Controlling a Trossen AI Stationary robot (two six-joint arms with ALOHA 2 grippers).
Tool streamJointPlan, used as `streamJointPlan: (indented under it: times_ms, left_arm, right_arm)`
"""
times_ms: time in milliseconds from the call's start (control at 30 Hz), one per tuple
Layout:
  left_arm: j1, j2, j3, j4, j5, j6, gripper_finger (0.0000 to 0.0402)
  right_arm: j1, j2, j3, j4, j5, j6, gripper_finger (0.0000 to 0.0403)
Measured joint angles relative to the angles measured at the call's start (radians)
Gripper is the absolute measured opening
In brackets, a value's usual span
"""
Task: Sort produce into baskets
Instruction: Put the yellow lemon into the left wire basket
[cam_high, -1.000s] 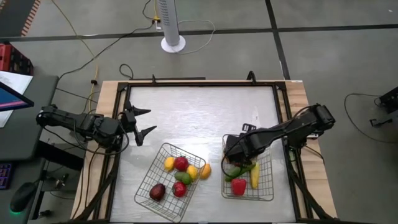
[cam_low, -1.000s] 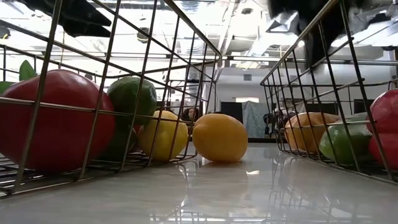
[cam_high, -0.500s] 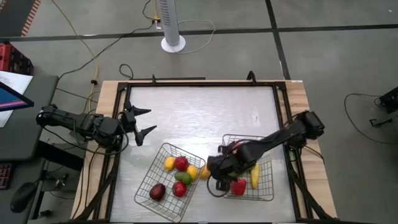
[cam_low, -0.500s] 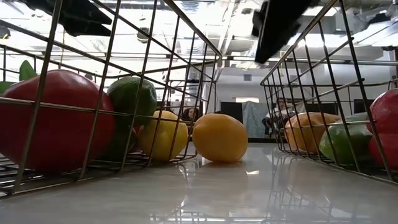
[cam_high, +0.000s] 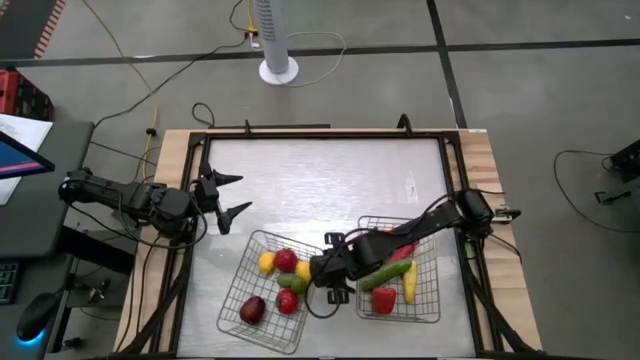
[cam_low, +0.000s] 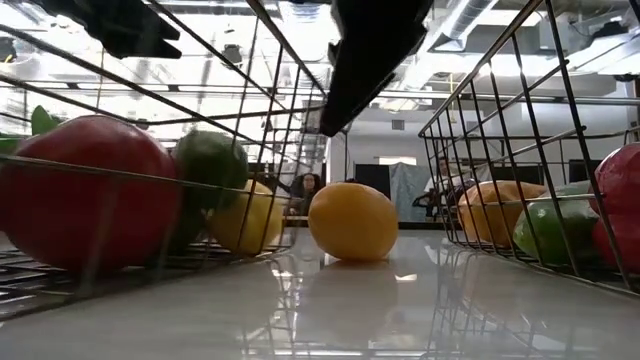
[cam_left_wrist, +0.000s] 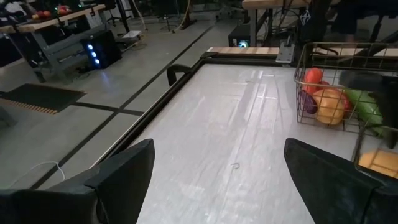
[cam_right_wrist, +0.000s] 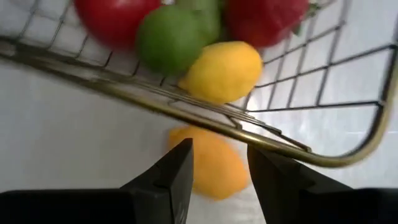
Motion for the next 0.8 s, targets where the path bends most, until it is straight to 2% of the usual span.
streamJointPlan:
  times_ms: [100, 200, 467, 567, 800]
  left_arm:
    - [0.0, 0.0, 0.0, -0.002, 0.0, 0.0, 0.0345]
    - [0.0, 0.0, 0.0, -0.003, 0.0, 0.001, 0.0345]
    - [0.0, 0.0, 0.0, -0.003, 0.0, 0.001, 0.0345]
    - [0.0, 0.0, 0.0, -0.003, 0.0, 0.001, 0.0345]
    - [0.0, 0.0, 0.0, -0.002, 0.0, 0.001, 0.0345]
  right_arm:
    - [-0.02, 0.0, 0.0, -0.006, -0.008, -0.015, 0.0177]
    - [-0.026, -0.001, 0.0, 0.003, -0.093, -0.065, 0.0188]
    - [-0.013, 0.0, -0.001, 0.003, -0.128, -0.086, 0.0295]
    - [-0.012, 0.028, -0.001, 0.023, -0.135, -0.079, 0.0322]
    - [-0.008, 0.114, 0.044, -0.039, -0.167, -0.066, 0.0325]
